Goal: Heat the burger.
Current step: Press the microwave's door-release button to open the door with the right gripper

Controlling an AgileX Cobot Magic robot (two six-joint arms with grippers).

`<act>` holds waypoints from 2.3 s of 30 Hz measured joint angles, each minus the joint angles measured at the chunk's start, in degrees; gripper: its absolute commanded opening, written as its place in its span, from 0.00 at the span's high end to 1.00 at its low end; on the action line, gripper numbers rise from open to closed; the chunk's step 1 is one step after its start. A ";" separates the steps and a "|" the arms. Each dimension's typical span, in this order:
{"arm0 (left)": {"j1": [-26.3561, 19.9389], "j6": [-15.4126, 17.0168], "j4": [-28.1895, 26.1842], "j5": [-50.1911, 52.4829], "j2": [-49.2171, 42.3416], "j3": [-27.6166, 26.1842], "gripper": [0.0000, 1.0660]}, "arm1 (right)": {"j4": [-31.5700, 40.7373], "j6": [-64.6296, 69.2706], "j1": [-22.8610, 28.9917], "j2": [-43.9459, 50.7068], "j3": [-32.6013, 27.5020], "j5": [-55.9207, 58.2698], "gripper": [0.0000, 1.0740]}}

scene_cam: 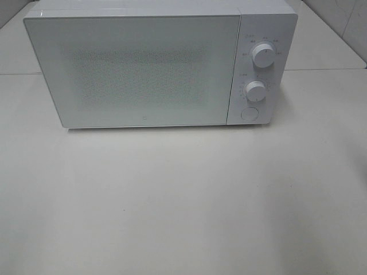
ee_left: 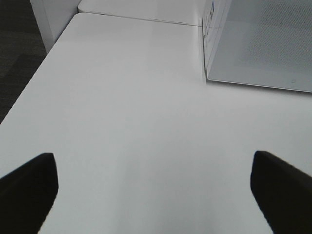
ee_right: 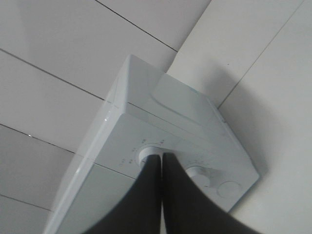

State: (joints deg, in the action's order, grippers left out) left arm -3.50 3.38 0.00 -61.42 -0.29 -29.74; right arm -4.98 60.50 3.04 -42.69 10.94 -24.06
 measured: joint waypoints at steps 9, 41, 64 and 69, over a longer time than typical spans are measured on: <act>0.00 0.00 0.00 0.00 0.00 0.00 0.06 | 0.06 18.68 0.00 -11.92 -0.46 -10.31 1.00; 0.00 0.00 0.00 0.00 0.00 0.00 0.06 | 23.95 20.74 26.93 -52.60 10.03 -29.39 1.00; 0.00 0.00 0.00 0.00 0.00 0.00 0.06 | 33.00 17.30 26.93 -70.76 26.47 -29.34 1.00; 0.00 0.00 0.00 0.00 0.00 0.00 0.06 | 33.29 17.30 26.93 -73.68 28.93 -29.11 1.00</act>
State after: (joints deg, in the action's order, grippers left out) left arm -3.50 3.38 0.00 -61.42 -0.29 -29.74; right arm 28.30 77.81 29.97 -116.37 39.88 -53.17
